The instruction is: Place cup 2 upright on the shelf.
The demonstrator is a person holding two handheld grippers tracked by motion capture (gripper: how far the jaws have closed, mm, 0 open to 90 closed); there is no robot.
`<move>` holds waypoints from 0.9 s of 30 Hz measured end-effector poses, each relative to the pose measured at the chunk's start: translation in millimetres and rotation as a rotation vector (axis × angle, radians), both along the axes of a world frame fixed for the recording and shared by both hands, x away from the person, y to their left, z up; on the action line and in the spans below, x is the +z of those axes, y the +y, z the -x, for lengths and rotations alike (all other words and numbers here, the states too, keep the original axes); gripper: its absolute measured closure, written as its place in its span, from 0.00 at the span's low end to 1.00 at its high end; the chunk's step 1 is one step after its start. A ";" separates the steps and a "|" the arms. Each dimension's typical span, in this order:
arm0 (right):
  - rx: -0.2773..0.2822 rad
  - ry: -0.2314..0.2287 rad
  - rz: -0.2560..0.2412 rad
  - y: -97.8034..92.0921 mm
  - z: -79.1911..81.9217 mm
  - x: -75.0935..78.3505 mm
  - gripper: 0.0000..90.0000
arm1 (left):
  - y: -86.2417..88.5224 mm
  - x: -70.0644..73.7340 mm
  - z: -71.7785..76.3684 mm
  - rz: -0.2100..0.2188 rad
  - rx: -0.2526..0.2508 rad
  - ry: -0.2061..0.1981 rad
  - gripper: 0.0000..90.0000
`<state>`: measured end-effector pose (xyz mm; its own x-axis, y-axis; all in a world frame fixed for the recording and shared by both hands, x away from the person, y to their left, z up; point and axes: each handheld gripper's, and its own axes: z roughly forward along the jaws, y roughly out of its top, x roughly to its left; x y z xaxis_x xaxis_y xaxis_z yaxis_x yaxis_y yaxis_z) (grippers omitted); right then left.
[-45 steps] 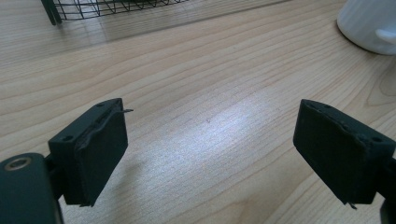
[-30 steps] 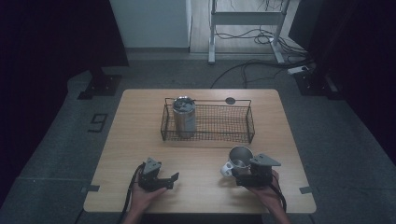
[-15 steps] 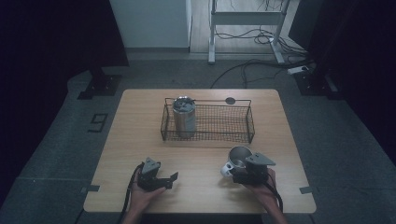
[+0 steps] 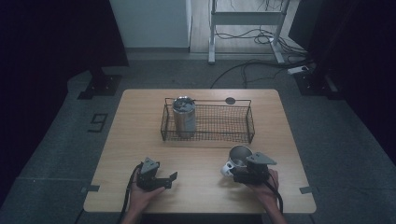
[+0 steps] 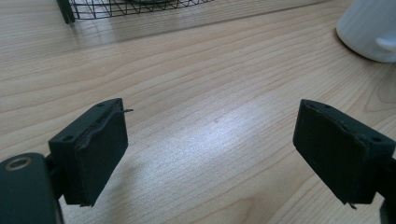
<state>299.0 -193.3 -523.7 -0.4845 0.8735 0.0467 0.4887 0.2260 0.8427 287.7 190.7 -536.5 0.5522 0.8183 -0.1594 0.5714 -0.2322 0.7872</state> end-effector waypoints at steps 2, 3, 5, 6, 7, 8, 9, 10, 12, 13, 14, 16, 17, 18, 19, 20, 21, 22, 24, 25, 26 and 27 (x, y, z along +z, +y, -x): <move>0.000 0.002 -0.001 -0.4 0.1 0.3 0.09 | 0.1 0.0 0.0 0.000 0.000 0.000 0.11; 0.000 0.002 0.000 -0.4 0.3 0.4 0.09 | 0.2 0.0 0.1 0.002 0.000 0.000 0.11; 0.000 -0.001 -0.002 -0.6 0.9 1.1 0.09 | 0.1 -0.6 0.1 0.005 -0.001 0.002 0.11; 0.001 -0.003 -0.004 -0.6 1.2 1.8 0.09 | -0.1 -0.9 0.0 0.003 -0.001 0.003 0.11; 0.002 -0.006 -0.004 -0.6 1.5 2.2 0.09 | 0.1 -0.9 0.0 0.000 -0.001 0.003 0.11; 0.003 -0.009 -0.004 -0.7 2.0 2.9 0.09 | 0.8 -0.6 -0.1 0.004 0.001 0.004 0.11; 0.004 -0.012 -0.005 -0.9 2.4 3.7 0.09 | 2.0 -0.3 -0.4 0.009 0.004 0.003 0.11; 0.004 -0.013 -0.008 -1.4 3.0 4.8 0.09 | 2.6 -0.1 -0.5 0.011 0.005 0.003 0.11; 0.004 -0.017 -0.010 -1.8 3.7 6.5 0.09 | 3.8 -0.1 -0.5 0.013 0.010 0.005 0.11; 0.004 -0.018 -0.011 -1.8 3.8 6.9 0.09 | 4.5 -0.5 -0.7 0.017 0.010 0.007 0.12; 0.007 -0.019 -0.013 -1.9 4.0 7.9 0.09 | 4.8 -0.6 -0.9 0.017 0.010 0.008 0.12; 0.011 -0.014 -0.019 -1.8 4.2 9.5 0.09 | 5.6 -0.5 -1.2 0.019 0.010 0.008 0.12; 0.013 -0.013 -0.020 -1.7 4.3 10.5 0.09 | 6.1 -0.1 -1.2 0.022 0.011 0.007 0.11; 0.014 -0.014 -0.022 -1.5 4.4 11.7 0.09 | 6.9 0.5 -1.1 0.024 0.012 0.007 0.12; 0.016 -0.015 -0.021 -1.4 4.4 13.4 0.09 | 7.7 1.0 -1.1 0.027 0.014 0.005 0.12; 0.017 -0.018 -0.023 -1.0 4.5 15.1 0.09 | 8.5 1.4 -1.1 0.029 0.015 0.005 0.12; 0.018 -0.021 -0.025 -0.9 4.7 16.5 0.09 | 9.5 1.7 -1.0 0.034 0.018 0.003 0.12; 0.017 -0.027 -0.028 -0.5 4.8 19.0 0.09 | 10.2 1.9 -1.0 0.036 0.019 0.005 0.12; 0.017 -0.035 -0.036 0.3 4.4 23.1 0.09 | 10.5 1.6 -1.0 0.039 0.020 0.007 0.12; 0.016 -0.038 -0.038 0.8 4.0 25.2 0.09 | 10.4 1.6 -0.8 0.040 0.018 0.008 0.12; 0.014 -0.042 -0.041 1.1 3.5 27.3 0.09 | 10.2 1.6 -0.7 0.041 0.016 0.007 0.12; 0.014 -0.043 -0.044 1.1 3.2 29.0 0.09 | 9.9 1.7 -0.5 0.040 0.012 0.008 0.12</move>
